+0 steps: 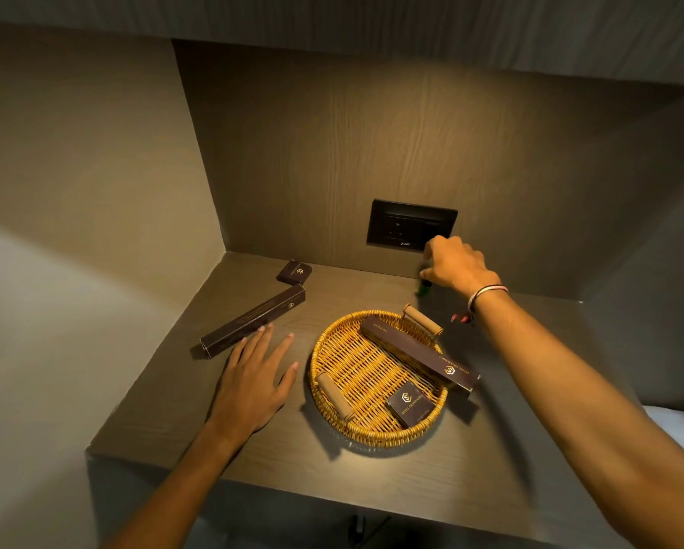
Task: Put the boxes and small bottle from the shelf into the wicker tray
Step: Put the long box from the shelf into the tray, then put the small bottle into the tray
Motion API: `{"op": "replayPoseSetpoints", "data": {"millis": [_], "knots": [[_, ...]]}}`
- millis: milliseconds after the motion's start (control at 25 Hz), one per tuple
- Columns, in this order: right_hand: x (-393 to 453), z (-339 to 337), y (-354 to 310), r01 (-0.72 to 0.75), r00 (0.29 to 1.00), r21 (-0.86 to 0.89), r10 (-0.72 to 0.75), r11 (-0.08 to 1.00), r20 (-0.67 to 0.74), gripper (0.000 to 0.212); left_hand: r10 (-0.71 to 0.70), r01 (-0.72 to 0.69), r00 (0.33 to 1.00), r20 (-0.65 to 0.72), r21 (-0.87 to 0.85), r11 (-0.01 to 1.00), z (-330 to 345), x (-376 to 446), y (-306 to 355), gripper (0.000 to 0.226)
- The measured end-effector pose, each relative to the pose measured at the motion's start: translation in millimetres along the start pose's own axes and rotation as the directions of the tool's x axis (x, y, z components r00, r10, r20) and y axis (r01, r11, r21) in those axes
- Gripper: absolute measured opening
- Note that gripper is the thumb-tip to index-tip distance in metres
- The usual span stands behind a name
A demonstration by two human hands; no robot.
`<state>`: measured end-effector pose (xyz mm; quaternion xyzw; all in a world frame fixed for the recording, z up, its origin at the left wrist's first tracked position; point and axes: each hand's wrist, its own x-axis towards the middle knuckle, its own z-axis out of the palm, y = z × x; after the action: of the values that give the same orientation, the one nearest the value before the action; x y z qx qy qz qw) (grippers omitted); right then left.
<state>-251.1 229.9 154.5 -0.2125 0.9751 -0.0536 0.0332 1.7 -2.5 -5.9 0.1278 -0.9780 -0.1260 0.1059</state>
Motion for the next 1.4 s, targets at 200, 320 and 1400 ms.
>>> {"op": "replayPoseSetpoints", "data": {"millis": [200,320,1400], "knots": [[24.3,34.2,11.9,0.004,0.997,0.009,-0.005,1.000,0.083,0.037,-0.010,0.010,1.000,-0.006,0.000,1.000,-0.3,0.8,0.0,0.065],[27.0,39.6,13.5,0.036,0.999,0.030,-0.037,0.999,0.023,0.035,-0.015,0.015,1.000,-0.002,0.001,1.000,1.1,1.0,-1.2,0.061],[-28.1,50.1,-88.9,0.610,0.738,0.150,-0.627,0.778,0.250,0.035,0.001,-0.002,0.999,-0.035,-0.014,1.000,1.0,1.4,-1.0,0.059]]}}
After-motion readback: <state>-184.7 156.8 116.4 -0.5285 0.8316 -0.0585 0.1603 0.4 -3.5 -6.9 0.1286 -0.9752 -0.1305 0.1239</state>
